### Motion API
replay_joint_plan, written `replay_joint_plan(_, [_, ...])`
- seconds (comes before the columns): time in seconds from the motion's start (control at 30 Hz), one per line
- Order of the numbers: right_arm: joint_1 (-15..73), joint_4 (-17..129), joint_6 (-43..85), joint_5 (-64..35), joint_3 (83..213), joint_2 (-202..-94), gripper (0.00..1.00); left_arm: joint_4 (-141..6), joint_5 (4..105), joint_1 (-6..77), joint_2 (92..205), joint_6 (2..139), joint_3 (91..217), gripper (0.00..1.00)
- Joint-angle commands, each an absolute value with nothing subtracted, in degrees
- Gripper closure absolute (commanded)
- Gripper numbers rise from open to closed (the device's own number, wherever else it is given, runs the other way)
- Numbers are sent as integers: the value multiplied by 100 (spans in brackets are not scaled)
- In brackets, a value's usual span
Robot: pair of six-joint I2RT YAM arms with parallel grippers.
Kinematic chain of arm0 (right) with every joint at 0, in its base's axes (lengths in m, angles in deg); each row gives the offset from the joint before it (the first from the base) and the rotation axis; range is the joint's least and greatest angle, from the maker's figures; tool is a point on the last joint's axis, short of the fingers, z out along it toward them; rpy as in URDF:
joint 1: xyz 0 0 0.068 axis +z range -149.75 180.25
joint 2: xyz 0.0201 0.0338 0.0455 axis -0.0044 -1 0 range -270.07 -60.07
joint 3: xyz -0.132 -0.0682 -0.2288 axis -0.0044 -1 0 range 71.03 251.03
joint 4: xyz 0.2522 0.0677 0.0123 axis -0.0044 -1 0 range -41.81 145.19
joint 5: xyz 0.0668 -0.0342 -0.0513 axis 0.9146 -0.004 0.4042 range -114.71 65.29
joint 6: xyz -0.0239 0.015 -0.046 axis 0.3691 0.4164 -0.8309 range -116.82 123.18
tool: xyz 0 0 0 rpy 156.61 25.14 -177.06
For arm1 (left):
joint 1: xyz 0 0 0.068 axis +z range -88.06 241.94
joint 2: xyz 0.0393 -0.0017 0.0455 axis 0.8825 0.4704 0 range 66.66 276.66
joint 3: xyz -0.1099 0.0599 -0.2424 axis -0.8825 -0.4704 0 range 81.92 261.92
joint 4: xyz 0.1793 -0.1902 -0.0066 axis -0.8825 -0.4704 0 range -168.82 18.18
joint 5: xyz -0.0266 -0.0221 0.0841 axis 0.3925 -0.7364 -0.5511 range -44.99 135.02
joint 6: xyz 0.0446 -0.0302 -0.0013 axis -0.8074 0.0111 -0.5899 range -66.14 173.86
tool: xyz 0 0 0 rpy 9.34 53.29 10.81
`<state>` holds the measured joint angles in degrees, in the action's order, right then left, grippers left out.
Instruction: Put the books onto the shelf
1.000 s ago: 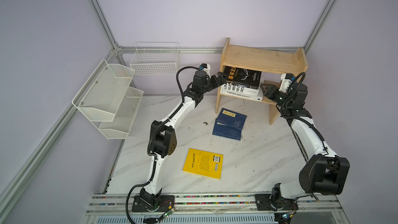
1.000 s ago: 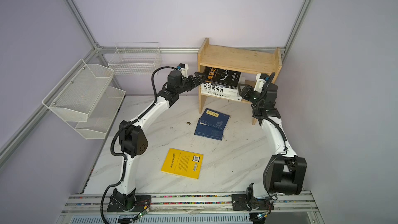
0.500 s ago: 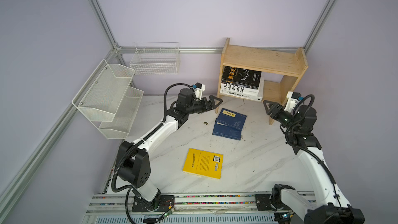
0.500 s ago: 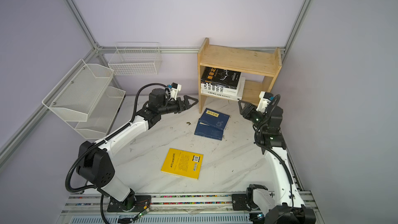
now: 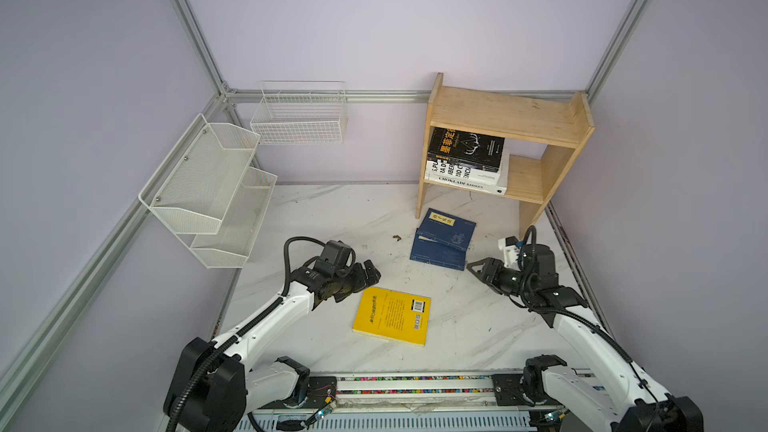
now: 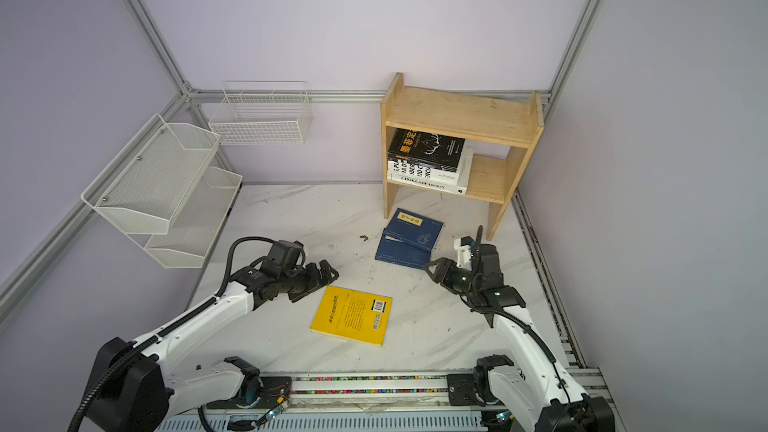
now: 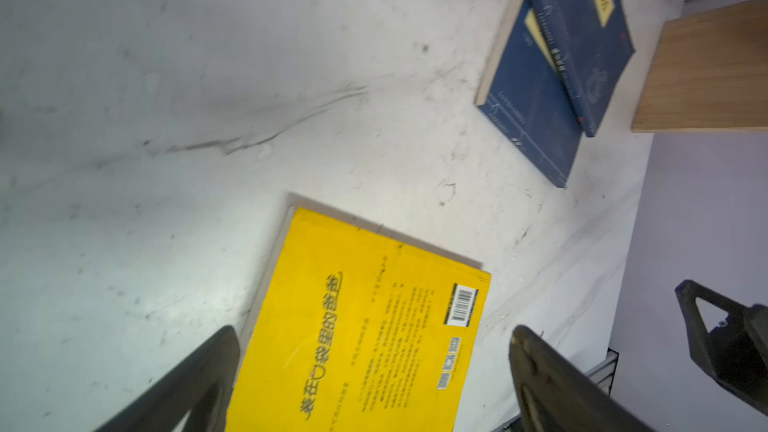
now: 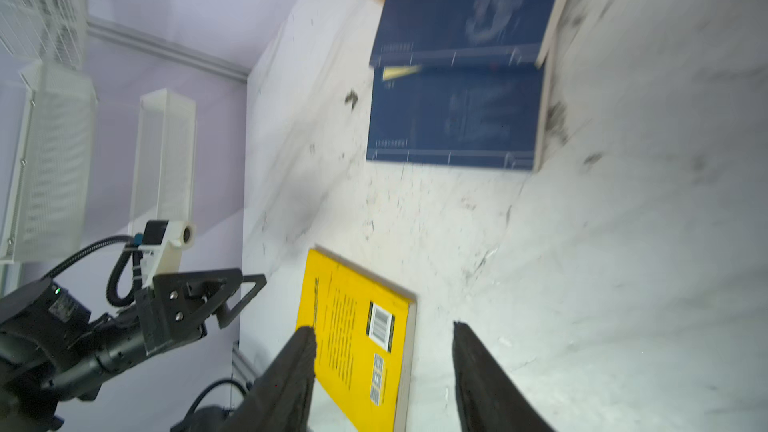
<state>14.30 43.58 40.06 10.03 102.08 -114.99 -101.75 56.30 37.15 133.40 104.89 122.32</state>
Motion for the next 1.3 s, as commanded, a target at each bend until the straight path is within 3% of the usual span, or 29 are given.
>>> replay_joint_plan(0.0, [2278, 5012, 4637, 1064, 9967, -11871, 44, -10402, 5458, 3747, 13003, 10958, 11525, 0])
replay_joint_plan(0.3, [3826, 6387, 5292, 725, 9688, -13311, 42, -10263, 5565, 3717, 11842, 11830, 10384, 0])
replay_joint_plan(0.63, [4130, 7110, 5333, 899, 9743, -14749, 42, -9354, 6092, 3391, 12218, 12004, 10207, 1])
replay_joint_plan(0.8, [4174, 7848, 5614, 1168, 10091, -14693, 51, -8192, 6634, 3198, 12768, 12080, 10210, 6])
replay_joint_plan(0.97, [4174, 7374, 5488, 939, 10939, -14134, 63, -8001, 6545, 3197, 12739, 12032, 10412, 8])
replay_joint_plan(1.27, [4171, 6698, 5254, 689, 11503, -14417, 85, -7808, 6415, 3197, 12792, 12041, 10686, 8])
